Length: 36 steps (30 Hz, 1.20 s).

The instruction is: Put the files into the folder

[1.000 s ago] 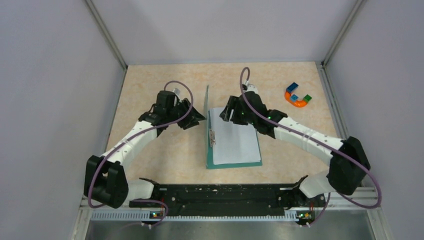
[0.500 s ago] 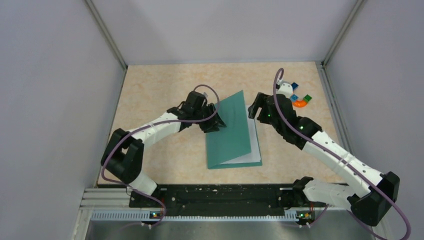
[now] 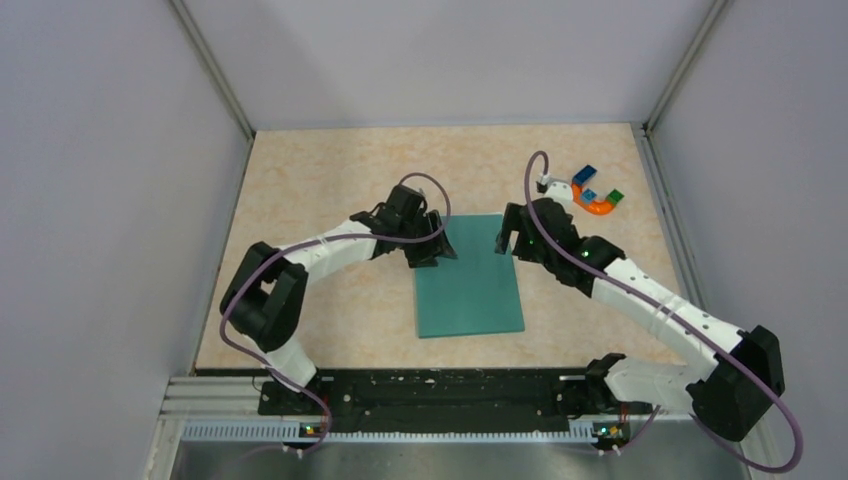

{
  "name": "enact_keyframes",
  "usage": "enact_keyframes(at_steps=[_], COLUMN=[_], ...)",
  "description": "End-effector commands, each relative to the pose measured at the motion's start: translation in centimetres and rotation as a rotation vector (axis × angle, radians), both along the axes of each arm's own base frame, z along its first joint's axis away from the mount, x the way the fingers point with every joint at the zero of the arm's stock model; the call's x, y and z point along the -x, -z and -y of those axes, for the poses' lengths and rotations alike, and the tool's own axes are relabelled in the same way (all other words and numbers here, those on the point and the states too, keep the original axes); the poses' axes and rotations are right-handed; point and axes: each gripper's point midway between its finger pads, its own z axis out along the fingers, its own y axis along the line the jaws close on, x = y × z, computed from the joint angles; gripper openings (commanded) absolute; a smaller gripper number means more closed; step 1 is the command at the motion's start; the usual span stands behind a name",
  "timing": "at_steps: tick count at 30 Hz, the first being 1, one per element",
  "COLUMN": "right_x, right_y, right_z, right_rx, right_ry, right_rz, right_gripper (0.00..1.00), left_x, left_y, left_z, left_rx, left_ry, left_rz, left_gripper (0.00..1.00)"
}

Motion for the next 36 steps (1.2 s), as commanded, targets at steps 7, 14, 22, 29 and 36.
enact_keyframes(at_steps=[7, 14, 22, 29, 36], right_x=[-2.3, -3.4, -4.0, -4.1, -4.2], right_y=[-0.7, -2.1, -3.0, -3.1, -2.8], right_z=[-2.3, -3.3, -3.8, -4.0, -4.2], right_rx=[-0.074, -0.113, -0.149, -0.16, -0.164], right_ry=[-0.02, -0.015, 0.0, 0.002, -0.002], right_rz=[0.036, 0.07, 0.09, 0.09, 0.078], right_gripper=[0.99, 0.99, 0.99, 0.99, 0.99], left_x=[-2.1, -2.1, -1.6, -1.4, -1.5], left_y=[-9.4, -12.3, -12.7, -12.4, -12.3], left_z=[-5.3, -10.8, -14.5, -14.8, -15.3], left_rx=[-0.121, -0.271, -0.406, -0.402, -0.422], left_ry=[-0.006, -0.094, -0.176, -0.186, -0.193], left_rz=[0.335, 0.466, 0.484, 0.501, 0.504], left_gripper=[0.73, 0.98, 0.98, 0.98, 0.98])
